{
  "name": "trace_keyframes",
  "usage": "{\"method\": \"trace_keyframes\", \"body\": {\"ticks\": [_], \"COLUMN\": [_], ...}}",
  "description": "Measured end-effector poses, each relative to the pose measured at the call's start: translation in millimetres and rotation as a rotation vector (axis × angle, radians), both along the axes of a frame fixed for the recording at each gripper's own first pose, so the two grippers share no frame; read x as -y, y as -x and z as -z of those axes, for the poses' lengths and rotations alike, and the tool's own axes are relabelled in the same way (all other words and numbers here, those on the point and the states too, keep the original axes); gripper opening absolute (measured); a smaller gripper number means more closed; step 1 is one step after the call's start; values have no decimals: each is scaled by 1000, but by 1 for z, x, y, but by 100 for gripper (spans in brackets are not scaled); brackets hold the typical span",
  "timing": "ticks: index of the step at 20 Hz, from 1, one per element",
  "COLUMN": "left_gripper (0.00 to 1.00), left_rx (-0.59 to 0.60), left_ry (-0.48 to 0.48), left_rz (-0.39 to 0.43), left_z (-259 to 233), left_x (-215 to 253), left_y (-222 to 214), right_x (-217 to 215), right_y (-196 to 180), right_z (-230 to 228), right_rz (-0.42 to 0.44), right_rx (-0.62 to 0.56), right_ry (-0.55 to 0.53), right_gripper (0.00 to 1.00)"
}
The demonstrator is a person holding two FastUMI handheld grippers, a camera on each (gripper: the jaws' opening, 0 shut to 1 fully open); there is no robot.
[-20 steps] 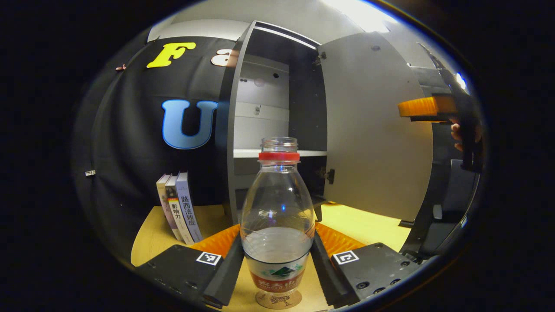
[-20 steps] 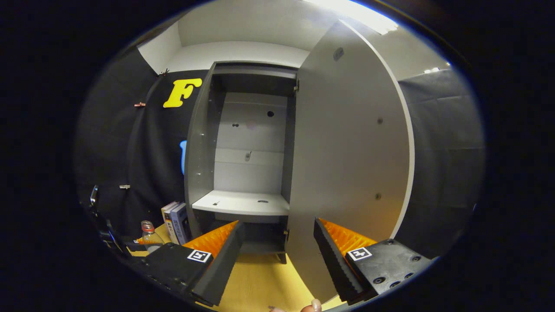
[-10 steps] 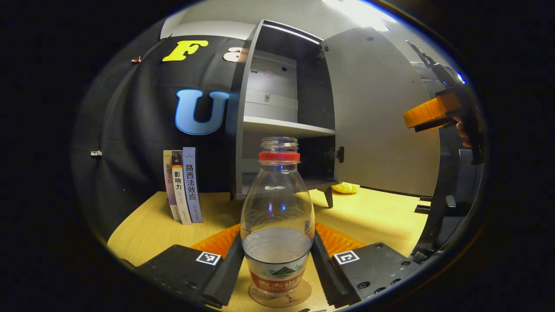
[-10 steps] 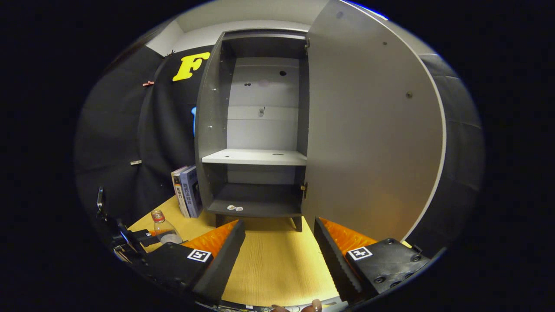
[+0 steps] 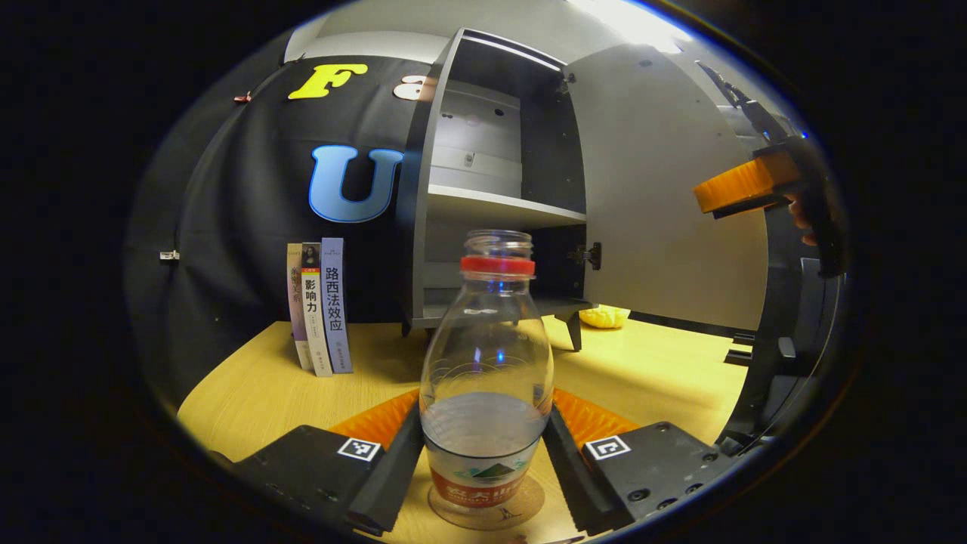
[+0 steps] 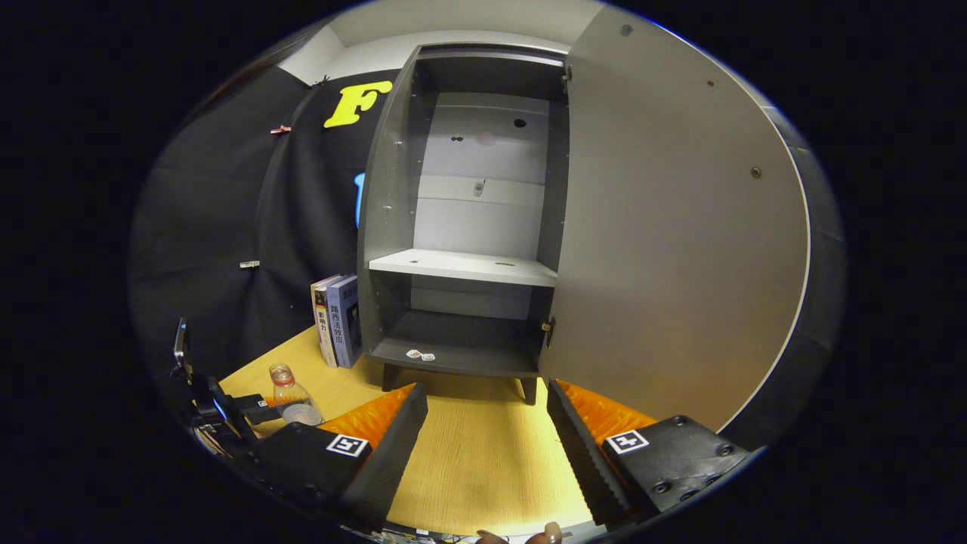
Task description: Open the cabinet door with the right hand, grasp the bottle in the cabinet with the left hand and place it on the coaster, then close the cabinet door with the right hand.
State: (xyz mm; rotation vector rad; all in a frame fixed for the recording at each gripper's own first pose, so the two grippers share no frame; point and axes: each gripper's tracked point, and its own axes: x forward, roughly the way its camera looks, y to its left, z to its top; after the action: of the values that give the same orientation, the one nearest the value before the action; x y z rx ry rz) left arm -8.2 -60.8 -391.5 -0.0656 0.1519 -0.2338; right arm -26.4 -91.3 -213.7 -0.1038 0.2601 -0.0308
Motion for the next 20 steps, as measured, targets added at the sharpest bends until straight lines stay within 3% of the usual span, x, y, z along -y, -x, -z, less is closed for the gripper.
{"method": "trace_keyframes", "body": {"ticks": [4, 9, 15, 18, 20], "left_gripper": [85, 95, 95, 95, 95], "left_rx": [-24, -34, 11, 40, 50], "left_ry": [24, 43, 49, 12, -1], "left_rz": [-21, -25, 46, 95, 134], "left_z": [1, -13, -71, -117, -149], "left_x": [-4, -9, 2, 5, 8], "left_y": [0, -5, -14, -19, -21], "right_x": [1, 4, 14, 24, 34], "right_y": [1, 3, 5, 5, 9], "right_z": [-2, -10, -49, -88, -121], "right_rz": [1, 16, 58, 111, 163], "right_rx": [0, 14, 84, 138, 180], "right_ry": [-3, -5, 50, 61, 52], "right_gripper": [98, 98, 98, 94, 98]}}
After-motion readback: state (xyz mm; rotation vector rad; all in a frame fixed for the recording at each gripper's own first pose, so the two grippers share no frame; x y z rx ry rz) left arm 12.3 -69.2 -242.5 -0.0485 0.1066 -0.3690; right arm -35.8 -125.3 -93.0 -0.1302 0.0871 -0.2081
